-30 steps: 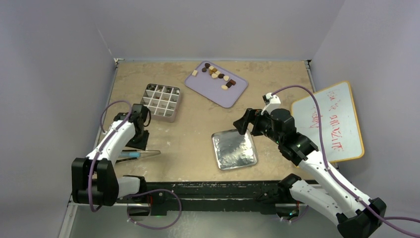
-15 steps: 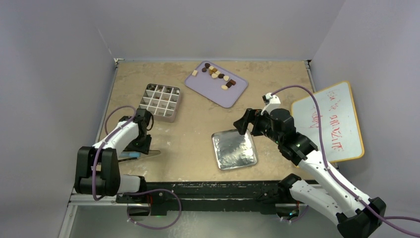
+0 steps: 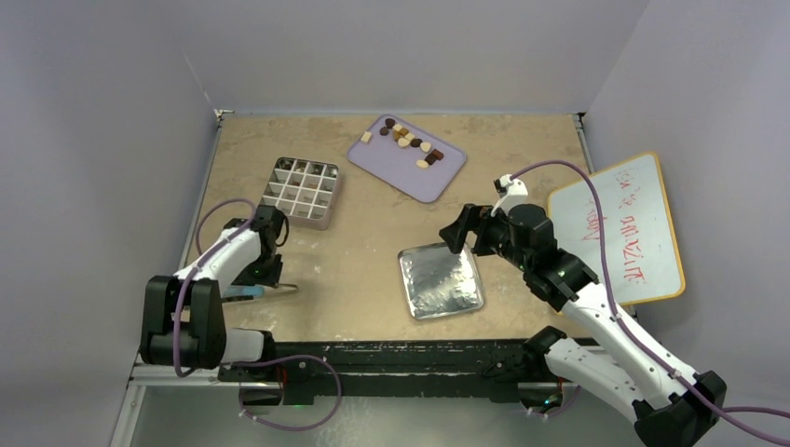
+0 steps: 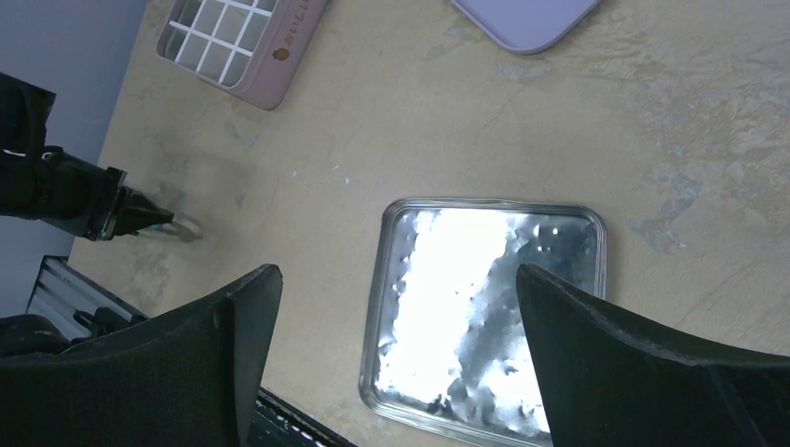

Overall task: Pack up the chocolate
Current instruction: Pick up the clamp at the center of the board.

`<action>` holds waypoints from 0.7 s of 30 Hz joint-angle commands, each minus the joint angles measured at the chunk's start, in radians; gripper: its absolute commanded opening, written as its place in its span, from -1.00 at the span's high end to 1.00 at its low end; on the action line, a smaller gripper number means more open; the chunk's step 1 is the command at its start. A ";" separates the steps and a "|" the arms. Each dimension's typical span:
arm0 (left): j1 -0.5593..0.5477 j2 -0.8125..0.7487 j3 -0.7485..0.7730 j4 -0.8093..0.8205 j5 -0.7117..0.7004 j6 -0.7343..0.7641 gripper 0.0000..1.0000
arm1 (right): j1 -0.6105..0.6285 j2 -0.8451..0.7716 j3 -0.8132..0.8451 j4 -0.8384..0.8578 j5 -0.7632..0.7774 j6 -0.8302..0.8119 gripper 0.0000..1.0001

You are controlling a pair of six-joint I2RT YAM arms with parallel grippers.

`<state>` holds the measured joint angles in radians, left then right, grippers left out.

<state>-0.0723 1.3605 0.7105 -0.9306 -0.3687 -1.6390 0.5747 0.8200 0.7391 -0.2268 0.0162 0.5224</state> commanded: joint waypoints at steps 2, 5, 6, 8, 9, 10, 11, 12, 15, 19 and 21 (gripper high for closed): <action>0.003 -0.109 0.069 -0.121 -0.055 -0.004 1.00 | -0.003 -0.032 0.027 0.007 0.010 -0.009 -0.95; 0.003 -0.142 0.124 -0.199 -0.081 -0.009 1.00 | -0.002 -0.044 0.032 -0.009 0.014 -0.009 -0.95; 0.003 -0.153 0.144 -0.220 -0.093 -0.008 1.00 | -0.003 -0.048 0.032 -0.013 0.017 -0.009 -0.95; 0.003 -0.177 0.194 -0.269 -0.118 -0.009 1.00 | -0.002 -0.058 0.030 -0.015 0.017 -0.006 -0.95; 0.003 -0.191 0.218 -0.277 -0.129 0.001 1.00 | -0.002 -0.064 0.029 -0.015 0.015 -0.001 -0.95; 0.003 -0.205 0.242 -0.275 -0.131 0.016 1.00 | -0.003 -0.066 0.029 -0.016 0.010 0.002 -0.95; 0.003 -0.218 0.264 -0.264 -0.130 0.036 1.00 | -0.003 -0.067 0.029 -0.014 0.006 0.007 -0.95; 0.003 -0.240 0.283 -0.243 -0.121 0.068 1.00 | -0.002 -0.065 0.029 -0.012 0.000 0.011 -0.95; 0.002 -0.287 0.328 -0.187 -0.075 0.126 1.00 | -0.003 -0.055 0.036 -0.004 -0.015 0.027 -0.95; 0.002 -0.343 0.377 -0.138 -0.030 0.182 1.00 | -0.002 -0.044 0.044 0.009 -0.041 0.041 -0.95; 0.002 -0.364 0.407 -0.135 -0.018 0.197 1.00 | -0.003 -0.039 0.046 0.024 -0.046 0.046 -0.95</action>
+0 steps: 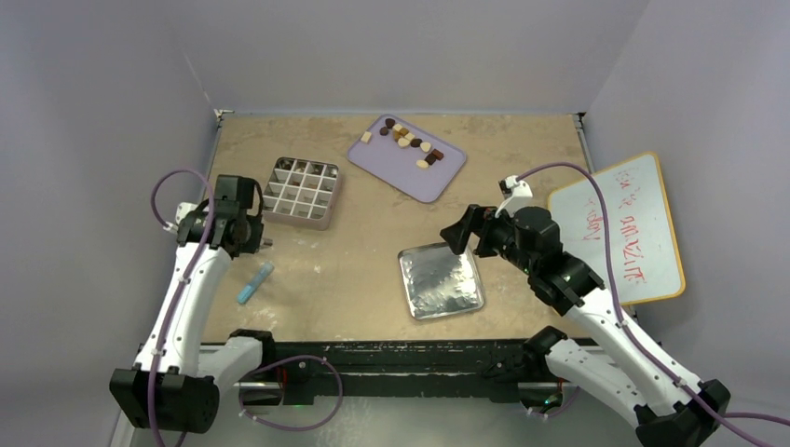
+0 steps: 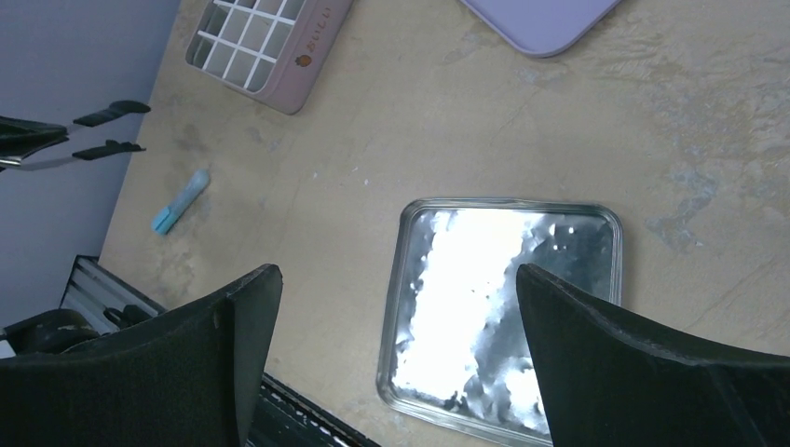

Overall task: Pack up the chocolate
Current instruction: Pick up the clamp at the center of the board, then adjust the clamp.

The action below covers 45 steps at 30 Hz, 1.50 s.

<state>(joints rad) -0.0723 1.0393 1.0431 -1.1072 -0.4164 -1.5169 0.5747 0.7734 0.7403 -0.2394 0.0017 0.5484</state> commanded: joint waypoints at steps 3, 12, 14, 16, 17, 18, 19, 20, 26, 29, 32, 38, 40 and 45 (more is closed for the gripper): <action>0.002 -0.070 0.118 0.036 0.030 0.098 1.00 | -0.002 0.023 0.055 0.049 -0.044 0.028 -0.95; -0.008 -0.084 0.163 0.342 0.193 0.424 1.00 | -0.002 0.067 0.069 0.077 -0.088 0.050 -0.94; -0.033 -0.077 0.152 0.437 0.261 0.507 1.00 | -0.002 0.064 0.072 0.071 -0.078 0.048 -0.94; -0.092 -0.066 0.140 0.512 0.283 0.570 1.00 | -0.003 0.057 0.070 0.073 -0.070 0.048 -0.94; -0.138 -0.055 0.140 0.539 0.269 0.601 1.00 | -0.003 0.055 0.065 0.078 -0.069 0.051 -0.94; -0.188 -0.044 0.140 0.565 0.250 0.635 1.00 | -0.003 0.053 0.059 0.084 -0.069 0.058 -0.94; -0.236 -0.026 0.141 0.586 0.238 0.665 1.00 | -0.003 0.054 0.054 0.092 -0.073 0.065 -0.94; -0.273 -0.007 0.141 0.604 0.237 0.686 1.00 | -0.002 0.055 0.048 0.095 -0.088 0.074 -0.94; -0.502 0.106 0.115 0.730 0.230 0.833 1.00 | -0.003 0.095 0.026 0.116 -0.149 0.187 -0.93; -0.604 0.140 0.087 0.803 0.191 0.918 1.00 | -0.002 0.145 0.063 0.129 -0.160 0.261 -0.90; -0.672 0.142 0.030 0.918 0.171 0.991 1.00 | -0.003 0.204 0.125 0.140 -0.149 0.362 -0.86; -0.736 0.142 -0.053 1.076 0.185 1.117 1.00 | -0.004 0.297 0.165 0.274 -0.128 0.582 -0.72; -0.751 0.141 -0.073 1.109 0.178 1.146 1.00 | -0.003 0.338 0.185 0.280 -0.121 0.641 -0.74; -0.764 0.140 -0.111 1.185 0.191 1.193 1.00 | -0.004 0.399 0.192 0.357 -0.123 0.732 -0.64</action>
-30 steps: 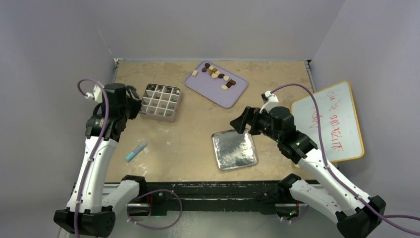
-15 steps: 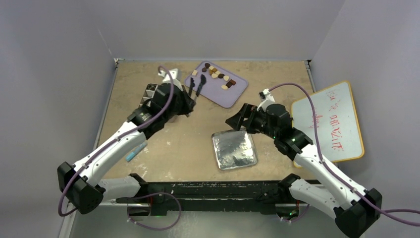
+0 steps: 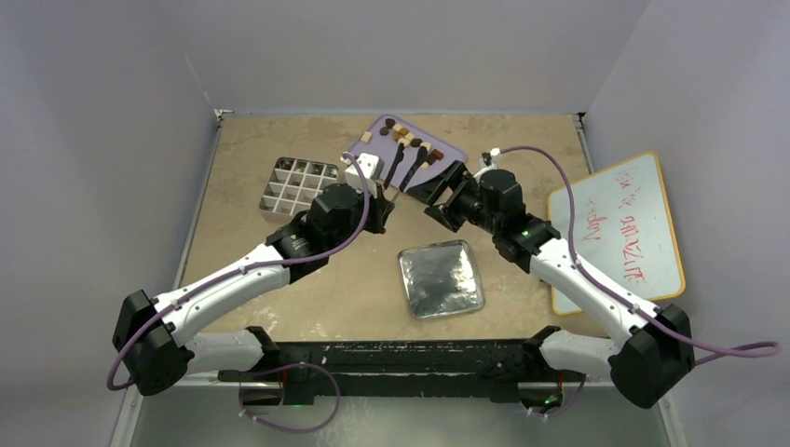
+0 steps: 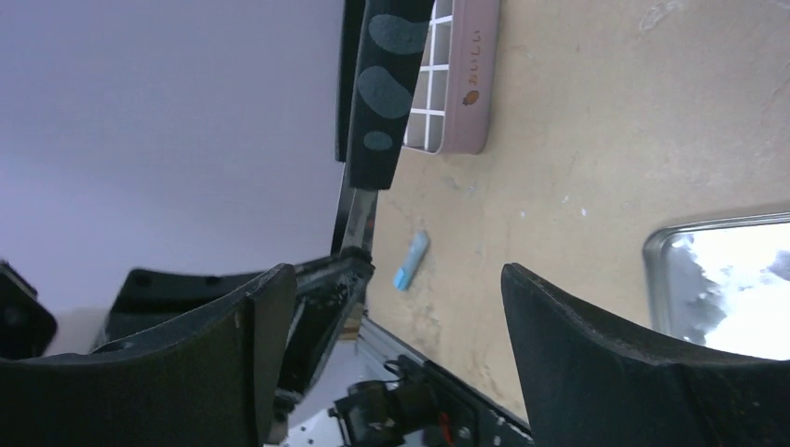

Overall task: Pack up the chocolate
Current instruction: Adjust the clamp.

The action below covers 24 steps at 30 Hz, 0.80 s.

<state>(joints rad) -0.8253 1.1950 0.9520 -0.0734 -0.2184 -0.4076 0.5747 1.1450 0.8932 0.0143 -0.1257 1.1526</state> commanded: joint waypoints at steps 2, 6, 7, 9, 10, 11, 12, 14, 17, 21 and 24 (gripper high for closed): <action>-0.015 -0.015 -0.031 0.174 0.002 0.100 1.00 | -0.005 0.051 0.043 0.116 0.018 0.148 -0.61; -0.018 -0.014 -0.046 0.191 0.012 0.117 1.00 | -0.008 0.110 0.053 0.168 0.013 0.191 -0.55; -0.018 -0.014 -0.050 0.198 0.020 0.122 1.00 | -0.012 0.128 0.060 0.181 0.002 0.195 -0.53; -0.020 -0.016 -0.058 0.203 0.027 0.127 1.00 | -0.014 0.161 0.076 0.194 -0.006 0.196 -0.47; -0.021 -0.021 -0.066 0.210 0.031 0.129 1.00 | -0.015 0.178 0.080 0.200 -0.004 0.199 -0.46; -0.022 -0.027 -0.074 0.220 0.033 0.131 1.00 | -0.015 0.184 0.079 0.212 0.002 0.199 -0.44; -0.022 -0.033 -0.084 0.227 0.036 0.134 1.00 | -0.016 0.193 0.076 0.229 0.010 0.196 -0.43; -0.022 -0.044 -0.101 0.247 0.050 0.142 1.00 | -0.023 0.213 0.074 0.248 0.024 0.193 -0.41; -0.021 -0.046 -0.115 0.254 0.076 0.151 1.00 | -0.044 0.244 0.081 0.275 -0.007 0.196 -0.33; -0.022 -0.046 -0.127 0.262 0.086 0.150 1.00 | -0.052 0.278 0.094 0.297 -0.051 0.191 -0.18; -0.022 -0.044 -0.130 0.263 0.069 0.142 1.00 | -0.053 0.287 0.086 0.315 -0.069 0.189 0.10</action>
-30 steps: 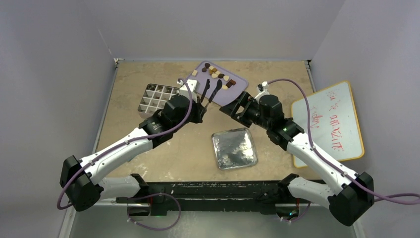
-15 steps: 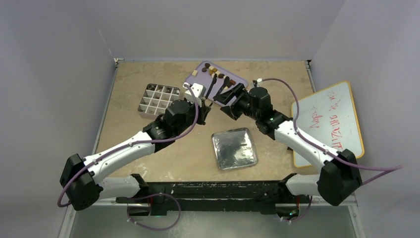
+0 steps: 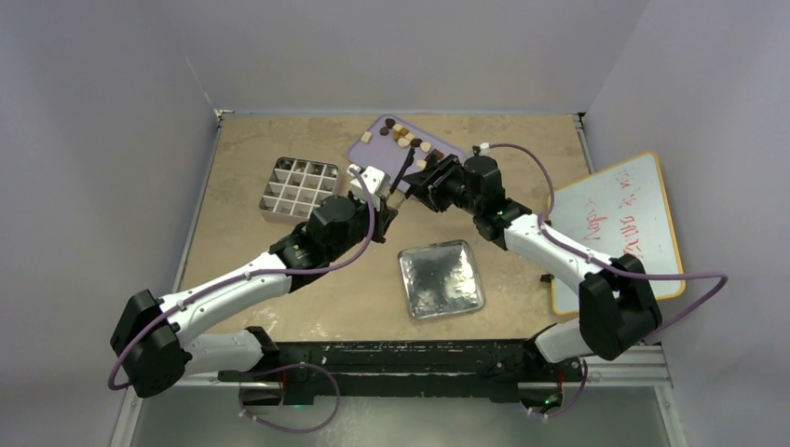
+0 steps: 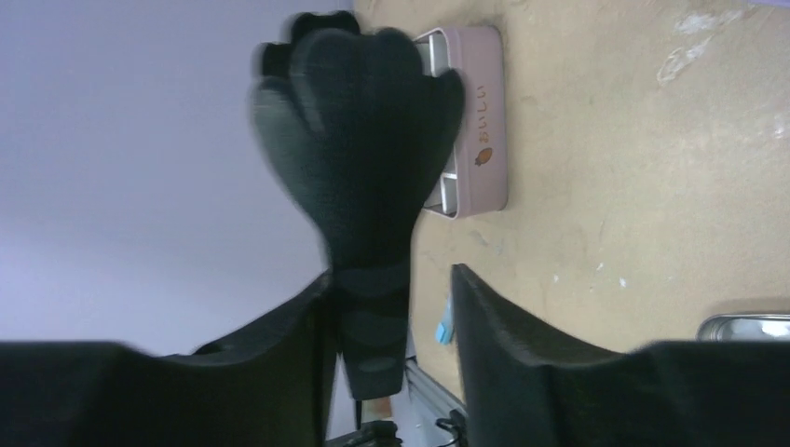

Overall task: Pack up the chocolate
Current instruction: Adjust the clamp.

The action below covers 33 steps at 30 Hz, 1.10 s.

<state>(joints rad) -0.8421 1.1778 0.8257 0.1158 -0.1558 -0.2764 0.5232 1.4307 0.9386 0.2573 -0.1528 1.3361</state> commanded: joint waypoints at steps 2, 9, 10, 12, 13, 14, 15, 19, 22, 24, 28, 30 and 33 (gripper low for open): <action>-0.005 -0.027 0.004 0.062 -0.011 -0.002 1.00 | -0.006 -0.003 0.025 0.088 -0.042 0.002 0.34; -0.005 -0.033 0.118 -0.126 -0.068 -0.117 0.33 | -0.026 -0.028 -0.046 0.177 -0.091 -0.074 0.81; -0.004 -0.023 0.154 -0.183 -0.079 -0.151 0.24 | -0.025 -0.030 -0.053 0.185 -0.097 -0.085 0.82; -0.003 0.008 0.222 -0.258 -0.084 -0.194 0.15 | -0.028 -0.029 -0.063 0.191 -0.111 -0.097 0.85; -0.003 0.027 0.258 -0.303 -0.104 -0.221 0.12 | -0.028 -0.029 -0.066 0.194 -0.116 -0.105 0.86; -0.004 0.051 0.293 -0.347 -0.126 -0.245 0.10 | -0.026 -0.030 -0.072 0.195 -0.117 -0.107 0.87; -0.003 0.073 0.326 -0.386 -0.141 -0.258 0.09 | -0.026 -0.030 -0.078 0.197 -0.119 -0.108 0.88; 0.000 0.141 0.382 -0.421 -0.143 -0.236 0.08 | -0.028 -0.033 -0.093 0.206 -0.125 -0.109 0.89; 0.010 0.194 0.427 -0.481 -0.176 -0.236 0.15 | -0.026 -0.040 -0.094 0.199 -0.128 -0.123 0.88; 0.012 0.223 0.450 -0.503 -0.189 -0.237 0.19 | -0.028 -0.048 -0.098 0.196 -0.126 -0.128 0.88; 0.020 0.249 0.453 -0.486 -0.145 -0.232 0.23 | -0.029 -0.061 -0.101 0.193 -0.119 -0.131 0.89; 0.033 0.265 0.457 -0.484 -0.128 -0.236 0.24 | -0.029 -0.065 -0.101 0.196 -0.117 -0.130 0.89; 0.058 0.283 0.451 -0.482 -0.124 -0.244 0.27 | -0.029 -0.071 -0.103 0.201 -0.120 -0.130 0.90</action>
<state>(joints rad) -0.8169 1.4487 1.2320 -0.3786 -0.2928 -0.4984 0.4973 1.4052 0.8421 0.4034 -0.2565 1.2217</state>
